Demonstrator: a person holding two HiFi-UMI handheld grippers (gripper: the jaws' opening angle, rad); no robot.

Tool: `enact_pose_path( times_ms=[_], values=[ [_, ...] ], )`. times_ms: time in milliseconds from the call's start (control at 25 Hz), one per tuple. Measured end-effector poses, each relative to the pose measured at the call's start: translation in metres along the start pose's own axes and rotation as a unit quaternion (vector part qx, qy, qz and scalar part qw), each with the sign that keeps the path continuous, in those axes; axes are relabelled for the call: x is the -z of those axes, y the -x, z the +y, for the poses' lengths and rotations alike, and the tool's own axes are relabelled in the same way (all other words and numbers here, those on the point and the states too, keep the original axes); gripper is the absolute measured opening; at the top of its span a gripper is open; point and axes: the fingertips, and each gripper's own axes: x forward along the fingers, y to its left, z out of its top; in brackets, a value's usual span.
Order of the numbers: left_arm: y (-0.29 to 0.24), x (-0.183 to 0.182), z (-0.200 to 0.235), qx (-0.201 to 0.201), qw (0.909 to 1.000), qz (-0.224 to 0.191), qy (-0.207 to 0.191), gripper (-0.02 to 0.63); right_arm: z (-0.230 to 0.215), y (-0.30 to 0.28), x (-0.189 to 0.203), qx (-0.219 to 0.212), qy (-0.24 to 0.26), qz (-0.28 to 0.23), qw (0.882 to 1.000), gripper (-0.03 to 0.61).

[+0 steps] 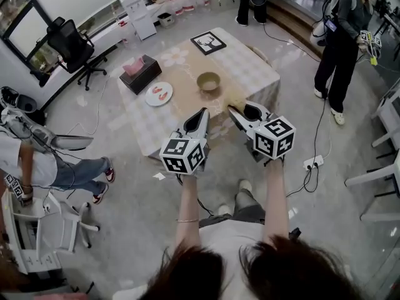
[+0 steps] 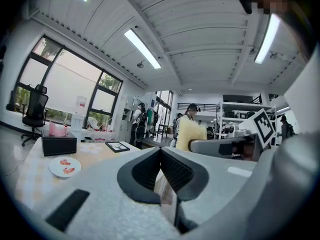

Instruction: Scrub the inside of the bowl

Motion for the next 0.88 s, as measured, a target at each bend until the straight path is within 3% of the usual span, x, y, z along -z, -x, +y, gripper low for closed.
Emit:
enact_pose_path(
  times_ms=[880],
  values=[
    [-0.094,-0.001,0.054,-0.095,0.9952,-0.003,0.023,0.011,-0.094,-0.075,-0.003,-0.09,-0.001,0.045,0.995,0.095]
  ],
)
